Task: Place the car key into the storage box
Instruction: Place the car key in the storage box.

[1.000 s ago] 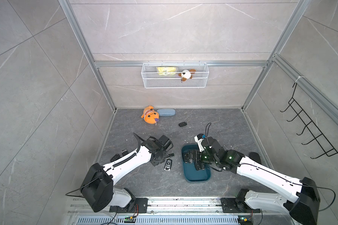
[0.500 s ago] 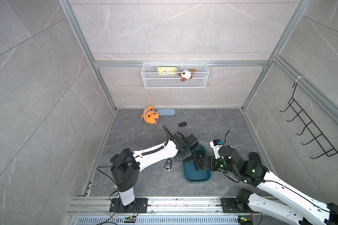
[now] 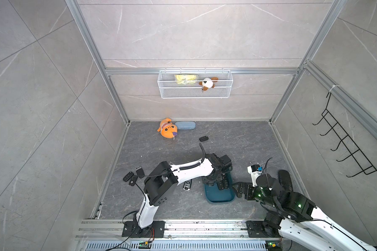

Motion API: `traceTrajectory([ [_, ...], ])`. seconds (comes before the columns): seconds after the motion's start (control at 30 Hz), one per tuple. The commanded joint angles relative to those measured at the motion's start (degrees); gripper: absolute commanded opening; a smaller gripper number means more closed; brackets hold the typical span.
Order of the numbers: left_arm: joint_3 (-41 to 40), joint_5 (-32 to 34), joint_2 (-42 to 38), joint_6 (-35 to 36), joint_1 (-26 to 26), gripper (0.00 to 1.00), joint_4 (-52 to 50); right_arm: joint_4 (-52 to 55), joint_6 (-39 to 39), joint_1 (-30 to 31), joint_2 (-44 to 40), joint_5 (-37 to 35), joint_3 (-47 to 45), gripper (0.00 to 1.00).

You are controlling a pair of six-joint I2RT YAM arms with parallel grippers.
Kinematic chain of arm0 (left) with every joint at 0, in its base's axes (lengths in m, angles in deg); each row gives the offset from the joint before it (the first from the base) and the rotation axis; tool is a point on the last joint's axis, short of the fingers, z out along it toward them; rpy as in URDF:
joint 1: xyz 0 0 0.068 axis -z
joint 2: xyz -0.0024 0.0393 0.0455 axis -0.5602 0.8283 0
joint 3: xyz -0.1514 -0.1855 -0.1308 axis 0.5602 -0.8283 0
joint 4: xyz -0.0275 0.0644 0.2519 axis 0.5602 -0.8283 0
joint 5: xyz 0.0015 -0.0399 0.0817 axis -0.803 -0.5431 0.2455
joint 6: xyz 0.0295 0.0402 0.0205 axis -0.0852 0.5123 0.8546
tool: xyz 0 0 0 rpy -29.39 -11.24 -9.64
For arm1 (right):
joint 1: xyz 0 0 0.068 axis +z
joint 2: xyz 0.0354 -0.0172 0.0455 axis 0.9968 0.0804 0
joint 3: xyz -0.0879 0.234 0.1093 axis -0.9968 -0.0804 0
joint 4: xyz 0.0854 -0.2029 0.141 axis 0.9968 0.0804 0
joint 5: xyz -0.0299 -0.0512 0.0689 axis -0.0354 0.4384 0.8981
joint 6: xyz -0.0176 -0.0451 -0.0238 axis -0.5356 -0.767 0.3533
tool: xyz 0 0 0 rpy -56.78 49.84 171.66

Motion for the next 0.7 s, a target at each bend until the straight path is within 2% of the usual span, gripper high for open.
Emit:
traceTrajectory([
  [0.0, 3.04, -1.71, 1.61, 3.04, 0.88, 0.33, -1.23, 2.96, 1.89, -0.18, -1.51, -1.67, -0.92, 0.99],
  [0.57, 4.54, -4.89, 5.54, 3.45, 0.86, 0.35, 0.32, 3.5, 1.77, -0.22, -1.39, -2.04, -0.95, 0.99],
  [0.67, 4.37, -5.32, 5.79, 3.42, 0.87, 0.39, 0.86, 3.37, 1.78, -0.18, -1.17, -1.94, -1.04, 0.99],
])
